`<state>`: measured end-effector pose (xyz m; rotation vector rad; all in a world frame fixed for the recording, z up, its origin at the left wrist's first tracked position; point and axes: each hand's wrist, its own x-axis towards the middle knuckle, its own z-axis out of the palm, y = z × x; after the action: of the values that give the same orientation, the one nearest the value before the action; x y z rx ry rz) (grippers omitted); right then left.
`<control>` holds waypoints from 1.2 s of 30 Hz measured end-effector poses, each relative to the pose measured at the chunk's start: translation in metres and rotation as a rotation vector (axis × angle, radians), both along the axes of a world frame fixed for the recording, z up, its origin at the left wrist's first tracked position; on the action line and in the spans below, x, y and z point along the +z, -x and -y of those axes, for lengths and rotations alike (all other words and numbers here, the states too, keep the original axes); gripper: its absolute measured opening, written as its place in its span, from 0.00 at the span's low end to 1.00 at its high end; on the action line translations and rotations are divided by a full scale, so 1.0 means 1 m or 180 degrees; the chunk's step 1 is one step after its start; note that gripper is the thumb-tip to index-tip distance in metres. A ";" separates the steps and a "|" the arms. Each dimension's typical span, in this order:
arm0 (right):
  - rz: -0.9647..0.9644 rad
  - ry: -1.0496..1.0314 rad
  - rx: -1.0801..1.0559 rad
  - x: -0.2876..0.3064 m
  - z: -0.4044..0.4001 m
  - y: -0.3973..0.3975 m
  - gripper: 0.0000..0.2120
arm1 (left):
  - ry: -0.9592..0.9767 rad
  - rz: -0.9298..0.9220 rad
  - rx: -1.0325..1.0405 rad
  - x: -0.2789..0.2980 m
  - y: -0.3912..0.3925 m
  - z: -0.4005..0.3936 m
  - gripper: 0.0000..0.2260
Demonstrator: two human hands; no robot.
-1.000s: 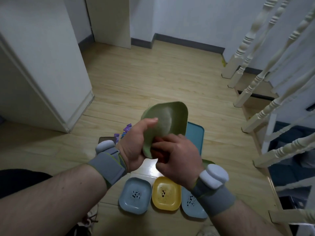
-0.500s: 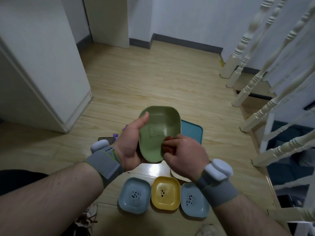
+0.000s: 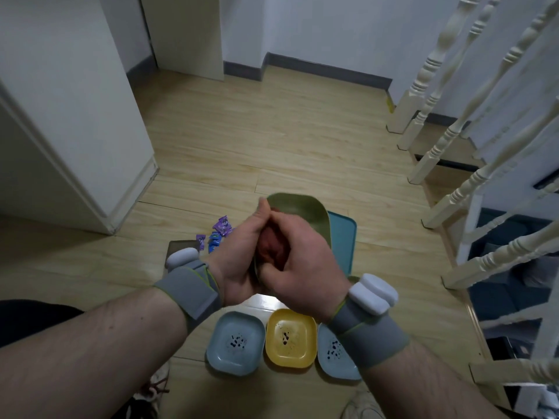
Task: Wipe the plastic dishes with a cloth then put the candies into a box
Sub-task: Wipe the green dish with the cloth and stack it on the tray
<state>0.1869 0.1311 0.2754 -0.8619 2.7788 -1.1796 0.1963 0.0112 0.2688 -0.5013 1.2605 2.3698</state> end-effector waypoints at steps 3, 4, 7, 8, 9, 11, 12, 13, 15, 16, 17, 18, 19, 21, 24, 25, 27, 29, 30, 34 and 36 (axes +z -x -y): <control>0.0189 -0.0192 0.0441 0.006 -0.003 -0.001 0.23 | -0.0002 -0.0030 0.0124 -0.002 0.005 0.010 0.40; 0.0283 -0.0402 0.0527 0.009 -0.004 -0.002 0.21 | -0.0019 -0.0028 0.0083 -0.004 0.005 0.011 0.40; 0.0586 -0.1252 0.0394 0.017 -0.012 0.001 0.14 | -0.0076 -0.0113 -0.0074 -0.002 0.003 0.012 0.37; 0.0655 -0.1511 0.0171 0.018 -0.016 0.004 0.11 | -0.0057 -0.0123 -0.0099 -0.001 0.001 0.011 0.36; 0.0684 -0.1719 -0.0095 0.019 -0.021 0.009 0.09 | -0.0020 -0.0134 -0.0124 0.000 0.001 0.011 0.36; 0.0567 -0.1848 -0.0562 0.015 -0.027 0.014 0.08 | 0.0060 -0.0144 -0.0206 0.003 -0.001 0.009 0.34; 0.0414 -0.1788 -0.0682 0.012 -0.027 0.014 0.09 | 0.0070 -0.0152 -0.0257 0.004 -0.002 0.007 0.33; 0.0249 -0.1685 -0.0707 0.008 -0.027 0.014 0.11 | 0.0074 -0.0165 -0.0286 0.004 -0.002 0.006 0.33; 0.0071 -0.1388 -0.0589 0.002 -0.025 0.013 0.17 | 0.0092 -0.0203 -0.0287 0.005 -0.001 0.004 0.33; 0.0057 -0.1218 -0.0509 0.002 -0.024 0.012 0.20 | 0.0120 -0.0226 -0.0276 0.004 -0.001 0.005 0.33; 0.0041 -0.1050 -0.0430 0.002 -0.023 0.011 0.23 | 0.0151 -0.0242 -0.0286 0.003 -0.001 0.004 0.33; 0.0002 -0.0898 -0.0348 0.003 -0.021 0.011 0.24 | 0.0173 -0.0240 -0.0308 0.002 -0.002 0.003 0.32; -0.0059 -0.0765 -0.0252 0.005 -0.018 0.009 0.24 | 0.0176 -0.0225 -0.0320 0.001 -0.003 0.002 0.32; -0.0158 -0.0511 0.0003 0.010 -0.010 0.005 0.20 | 0.0163 -0.0201 -0.0284 -0.001 -0.003 0.000 0.31; -0.0020 -0.0456 0.0365 0.016 -0.004 0.001 0.18 | 0.0148 -0.0210 -0.0209 0.000 0.002 0.006 0.34; 0.0067 -0.0570 0.0492 0.018 -0.004 0.001 0.18 | 0.0139 -0.0235 -0.0211 0.001 0.003 0.009 0.36; 0.0265 -0.0837 0.0655 0.023 -0.006 -0.001 0.19 | 0.0168 -0.0292 -0.0261 0.003 0.005 0.012 0.36; 0.0498 -0.1084 0.0593 0.026 -0.010 0.000 0.17 | 0.0124 -0.0265 -0.0311 0.002 0.005 0.010 0.35; 0.0626 -0.1219 0.0463 0.026 -0.013 0.002 0.15 | 0.0082 -0.0232 -0.0336 0.002 0.004 0.009 0.35; 0.0696 -0.1892 -0.0378 0.020 -0.025 0.010 0.08 | 0.0180 -0.0240 -0.0430 0.001 0.000 0.006 0.34; 0.0590 -0.1896 -0.0768 0.014 -0.025 0.011 0.06 | 0.0259 -0.0274 -0.0498 0.002 -0.002 0.003 0.34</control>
<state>0.1762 0.1563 0.2892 -0.3515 2.8633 -0.3550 0.1983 0.0079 0.2710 -0.3150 1.3860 2.2381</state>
